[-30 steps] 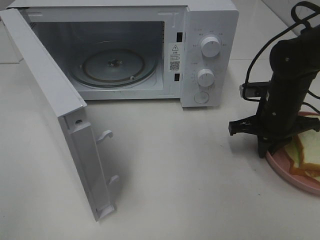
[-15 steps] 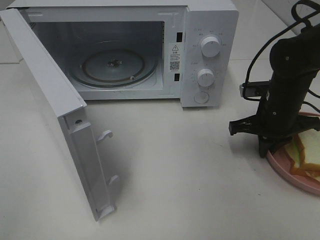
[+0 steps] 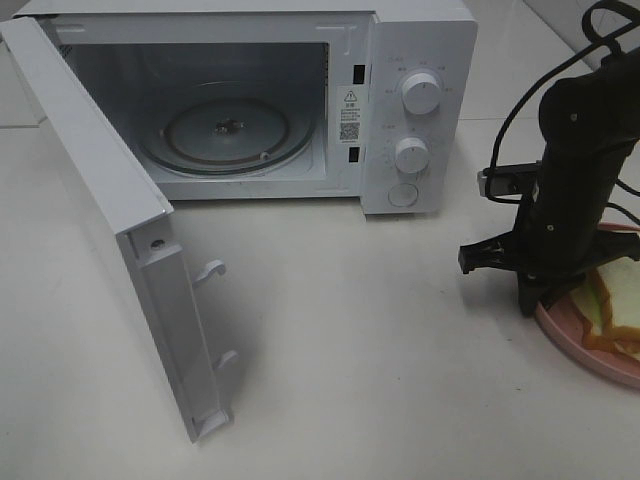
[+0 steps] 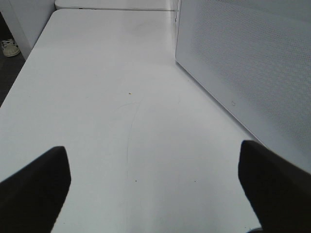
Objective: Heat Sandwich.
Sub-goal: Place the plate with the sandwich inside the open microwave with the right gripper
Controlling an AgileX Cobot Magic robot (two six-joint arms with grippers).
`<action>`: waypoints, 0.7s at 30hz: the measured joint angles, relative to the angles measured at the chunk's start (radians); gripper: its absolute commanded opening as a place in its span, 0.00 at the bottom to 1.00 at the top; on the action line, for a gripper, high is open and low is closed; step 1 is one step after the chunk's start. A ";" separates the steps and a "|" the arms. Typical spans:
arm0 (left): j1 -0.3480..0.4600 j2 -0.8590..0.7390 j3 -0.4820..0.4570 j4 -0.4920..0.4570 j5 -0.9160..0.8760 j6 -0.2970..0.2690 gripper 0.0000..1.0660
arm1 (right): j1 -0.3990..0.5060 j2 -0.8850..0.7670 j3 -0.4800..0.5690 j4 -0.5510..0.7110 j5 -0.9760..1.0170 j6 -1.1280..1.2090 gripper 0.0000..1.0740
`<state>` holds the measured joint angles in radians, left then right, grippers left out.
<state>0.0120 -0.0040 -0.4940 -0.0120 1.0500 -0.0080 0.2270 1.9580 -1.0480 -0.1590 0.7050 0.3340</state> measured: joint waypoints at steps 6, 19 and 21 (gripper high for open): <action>0.000 0.000 0.000 0.000 0.000 0.000 0.81 | 0.000 -0.005 0.000 -0.013 0.021 -0.029 0.00; 0.000 0.000 0.000 0.000 0.000 0.000 0.81 | 0.000 -0.053 0.008 -0.097 0.112 -0.037 0.00; 0.000 0.000 0.000 0.000 0.000 0.000 0.81 | 0.000 -0.064 0.008 -0.100 0.115 -0.037 0.00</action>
<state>0.0120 -0.0040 -0.4940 -0.0120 1.0500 -0.0080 0.2270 1.8940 -1.0400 -0.2590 0.8200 0.2970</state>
